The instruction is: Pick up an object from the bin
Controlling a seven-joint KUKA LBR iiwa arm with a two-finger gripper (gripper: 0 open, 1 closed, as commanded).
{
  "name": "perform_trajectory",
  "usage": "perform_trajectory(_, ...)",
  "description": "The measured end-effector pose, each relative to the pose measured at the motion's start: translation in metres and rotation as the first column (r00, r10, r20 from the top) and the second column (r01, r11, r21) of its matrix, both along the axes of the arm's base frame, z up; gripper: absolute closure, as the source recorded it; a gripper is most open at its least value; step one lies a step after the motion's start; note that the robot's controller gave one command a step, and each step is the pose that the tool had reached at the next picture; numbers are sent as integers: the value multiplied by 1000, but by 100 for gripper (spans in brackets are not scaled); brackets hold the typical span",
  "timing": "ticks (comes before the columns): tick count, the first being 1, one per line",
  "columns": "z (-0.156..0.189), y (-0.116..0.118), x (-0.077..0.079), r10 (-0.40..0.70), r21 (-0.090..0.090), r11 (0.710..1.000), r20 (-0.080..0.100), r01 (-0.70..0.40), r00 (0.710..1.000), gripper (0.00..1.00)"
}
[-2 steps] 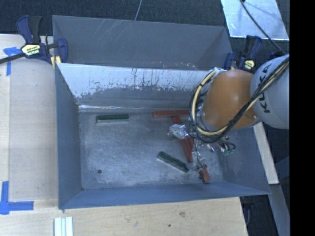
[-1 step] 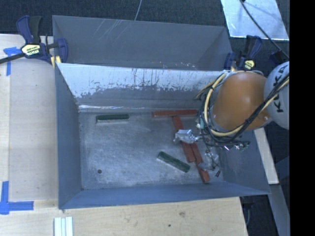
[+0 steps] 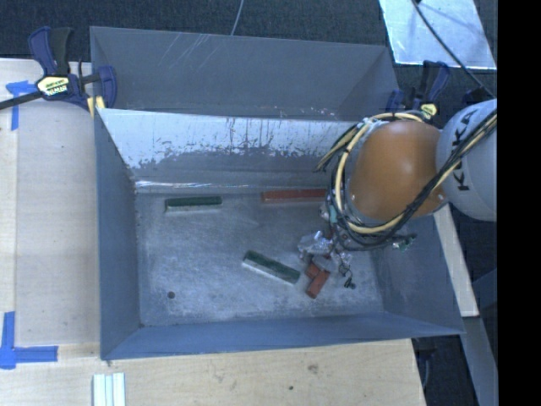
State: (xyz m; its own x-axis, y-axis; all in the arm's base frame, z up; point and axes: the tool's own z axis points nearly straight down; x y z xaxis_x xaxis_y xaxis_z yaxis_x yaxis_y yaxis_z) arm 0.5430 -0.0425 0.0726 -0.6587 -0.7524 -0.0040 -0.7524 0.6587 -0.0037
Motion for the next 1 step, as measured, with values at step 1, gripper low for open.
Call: perform_trajectory(1,-2,0,-1,-1,1,1000,-2,1,1000,0)
